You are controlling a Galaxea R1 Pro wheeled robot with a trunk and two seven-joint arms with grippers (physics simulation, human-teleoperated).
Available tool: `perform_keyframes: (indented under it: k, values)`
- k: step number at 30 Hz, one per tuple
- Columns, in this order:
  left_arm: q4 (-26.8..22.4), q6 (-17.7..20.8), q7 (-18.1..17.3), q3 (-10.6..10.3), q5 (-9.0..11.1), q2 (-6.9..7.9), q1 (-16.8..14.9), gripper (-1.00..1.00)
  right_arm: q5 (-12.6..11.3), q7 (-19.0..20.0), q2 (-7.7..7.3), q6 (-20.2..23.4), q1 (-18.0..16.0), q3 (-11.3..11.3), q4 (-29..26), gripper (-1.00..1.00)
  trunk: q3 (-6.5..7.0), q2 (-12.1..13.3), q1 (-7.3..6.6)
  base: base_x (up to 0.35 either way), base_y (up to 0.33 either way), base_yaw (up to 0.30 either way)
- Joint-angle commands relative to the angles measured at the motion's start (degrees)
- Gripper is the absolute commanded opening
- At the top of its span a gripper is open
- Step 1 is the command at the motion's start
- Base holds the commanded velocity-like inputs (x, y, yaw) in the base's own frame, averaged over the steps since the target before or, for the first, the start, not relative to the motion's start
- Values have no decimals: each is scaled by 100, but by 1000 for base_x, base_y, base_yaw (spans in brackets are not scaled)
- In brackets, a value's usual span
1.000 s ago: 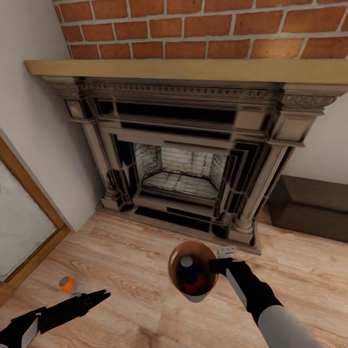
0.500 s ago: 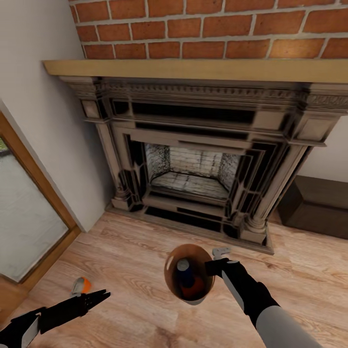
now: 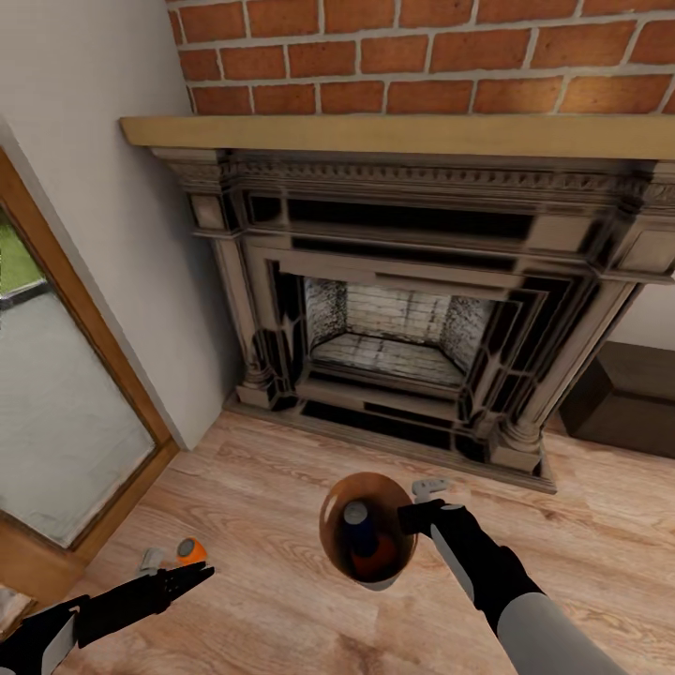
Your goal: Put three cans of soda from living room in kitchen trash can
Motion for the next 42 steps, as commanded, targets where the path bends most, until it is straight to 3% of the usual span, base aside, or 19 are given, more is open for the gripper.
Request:
perform_keyframes:
  k: [1, 7, 9, 17, 28, 42]
  values:
    - [0, 0, 0, 0, 0, 0, 0, 100, -58, 39, 0, 14, -4, -5, -51, -100, 1, 0, 0, 0, 319, 0]
    - [-1, 0, 0, 0, 0, 0, 0, 100, -58, 47, -11, 184, -4, -22, -362, -100, 1, 0, 0, 0, 319, 0]
    - [-2, 0, 3, 0, 0, 0, 0, 100, -58, 51, -18, 733, 0, -38, -825, -100, 1, 0, 0, 0, 319, 0]
    - [-2, 0, 8, 0, 0, 0, 0, 100, -65, 51, -27, 1027, 2, -50, -991, -100, 1, 0, 0, 0, 319, 0]
    - [-3, 7, 9, -4, -1, 0, 0, 100, -67, 51, -28, 1091, 2, -47, -995, -100, 5, 0, 0, 81, 315, -16]
    - [-3, 0, 11, -3, -1, 0, 0, 100, -67, 51, -28, 1092, 2, -47, -996, -100, 76, 0, 0, 274, 175, -209]
